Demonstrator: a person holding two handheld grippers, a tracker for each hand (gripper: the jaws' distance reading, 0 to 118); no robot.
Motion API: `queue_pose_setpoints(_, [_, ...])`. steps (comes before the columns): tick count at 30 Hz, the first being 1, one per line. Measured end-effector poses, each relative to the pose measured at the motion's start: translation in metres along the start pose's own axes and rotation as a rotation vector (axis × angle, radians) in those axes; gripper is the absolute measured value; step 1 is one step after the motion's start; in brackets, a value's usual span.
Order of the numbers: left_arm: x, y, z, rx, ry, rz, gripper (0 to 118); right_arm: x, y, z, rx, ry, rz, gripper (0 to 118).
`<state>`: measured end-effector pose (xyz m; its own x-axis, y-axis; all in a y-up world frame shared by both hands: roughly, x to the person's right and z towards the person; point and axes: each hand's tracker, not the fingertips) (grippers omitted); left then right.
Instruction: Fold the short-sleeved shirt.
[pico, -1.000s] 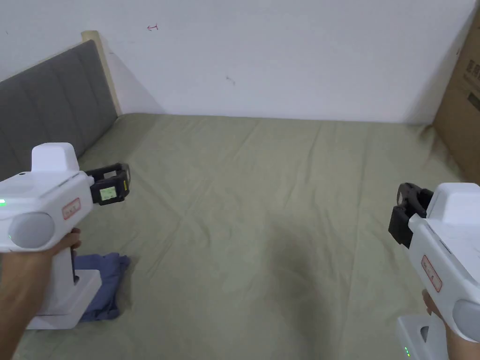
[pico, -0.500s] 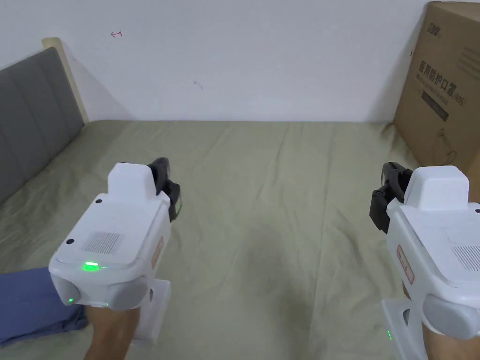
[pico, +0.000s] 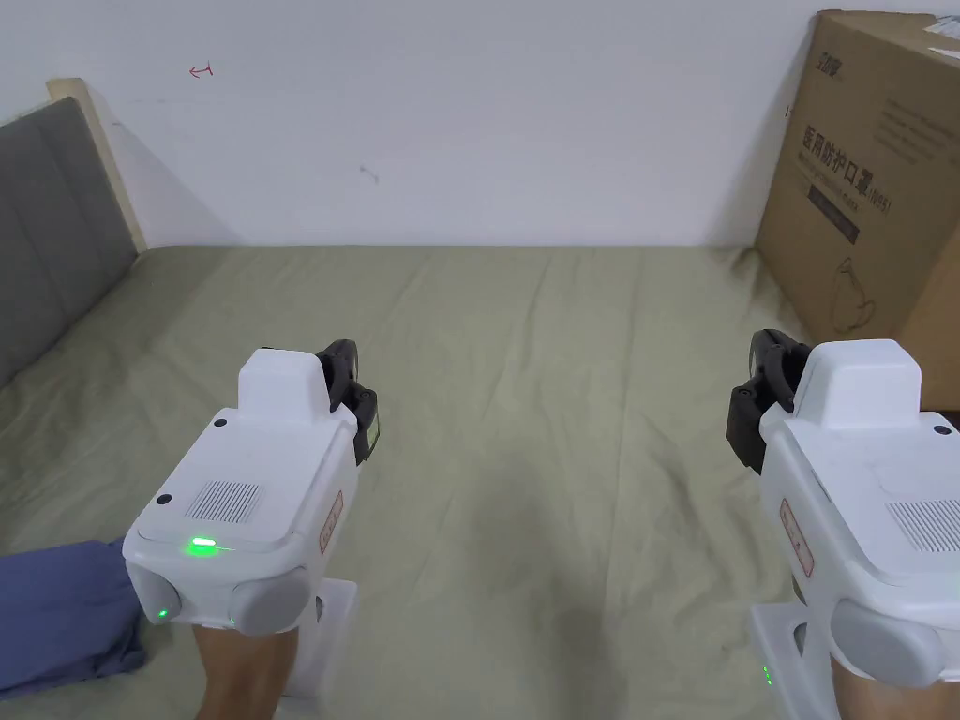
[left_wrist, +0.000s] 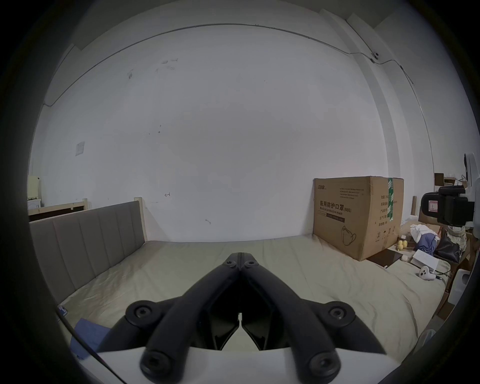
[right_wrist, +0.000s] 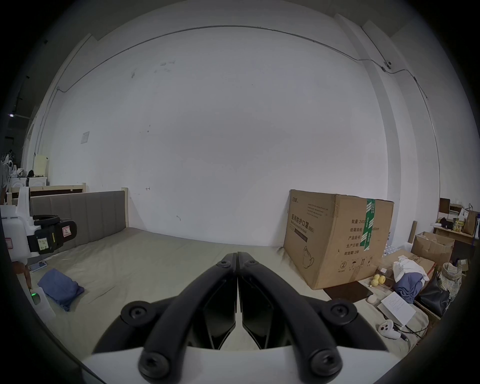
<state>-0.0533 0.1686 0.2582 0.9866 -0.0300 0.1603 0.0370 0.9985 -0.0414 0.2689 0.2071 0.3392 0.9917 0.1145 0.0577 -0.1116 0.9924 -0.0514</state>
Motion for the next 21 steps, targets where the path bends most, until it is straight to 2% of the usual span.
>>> queue_pose_setpoints(21, [0.0,0.005,0.016,0.019,0.004,0.011,0,-0.001,0.003,0.003,0.01,0.017,0.005,0])
